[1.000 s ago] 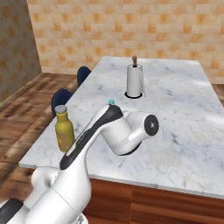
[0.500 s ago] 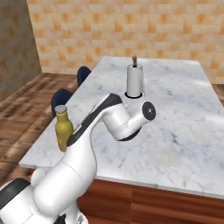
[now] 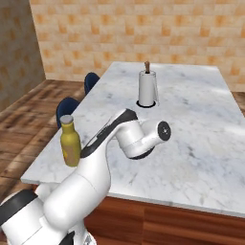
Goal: Move the drinks to the dining counter.
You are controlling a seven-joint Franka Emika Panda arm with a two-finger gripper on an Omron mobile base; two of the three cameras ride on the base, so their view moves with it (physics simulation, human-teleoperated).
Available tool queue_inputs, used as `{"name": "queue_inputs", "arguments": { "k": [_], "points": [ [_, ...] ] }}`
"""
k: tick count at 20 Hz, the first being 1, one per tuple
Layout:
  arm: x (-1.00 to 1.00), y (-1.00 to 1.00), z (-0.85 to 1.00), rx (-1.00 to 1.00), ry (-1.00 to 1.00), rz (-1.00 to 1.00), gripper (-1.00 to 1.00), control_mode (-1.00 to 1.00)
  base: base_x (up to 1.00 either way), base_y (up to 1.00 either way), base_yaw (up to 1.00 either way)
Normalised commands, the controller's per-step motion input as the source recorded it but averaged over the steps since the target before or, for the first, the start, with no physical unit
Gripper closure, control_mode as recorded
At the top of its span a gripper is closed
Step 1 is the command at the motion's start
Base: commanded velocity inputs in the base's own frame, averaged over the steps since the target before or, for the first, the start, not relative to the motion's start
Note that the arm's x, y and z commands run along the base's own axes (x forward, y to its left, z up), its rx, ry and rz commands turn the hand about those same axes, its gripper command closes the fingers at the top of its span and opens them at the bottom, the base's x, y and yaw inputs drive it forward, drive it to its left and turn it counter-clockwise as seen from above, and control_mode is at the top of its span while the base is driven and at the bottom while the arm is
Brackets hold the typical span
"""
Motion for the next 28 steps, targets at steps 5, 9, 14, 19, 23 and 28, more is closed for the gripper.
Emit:
{"name": "queue_inputs", "arguments": {
  "k": [5,9,14,19,23,28],
  "points": [
    [0.11,0.09,-0.25,0.0,-0.12,0.0,1.0,-1.0,0.0,0.0,0.0],
    [0.09,0.03,-0.2,0.0,-0.07,0.0,1.0,-1.0,0.0,0.0,0.0],
    [0.0,0.0,-0.2,0.0,0.0,0.0,1.0,-1.0,0.0,0.0,0.0],
    [0.07,0.0,-0.23,0.0,0.0,0.0,1.0,-1.0,0.0,0.0,0.0],
    [0.13,0.0,-0.25,0.0,-0.01,0.0,1.0,-1.0,0.0,0.0,0.0],
    [0.09,0.0,-0.32,0.0,0.0,0.0,1.0,-1.0,0.0,0.0,0.0]
  ]
}}
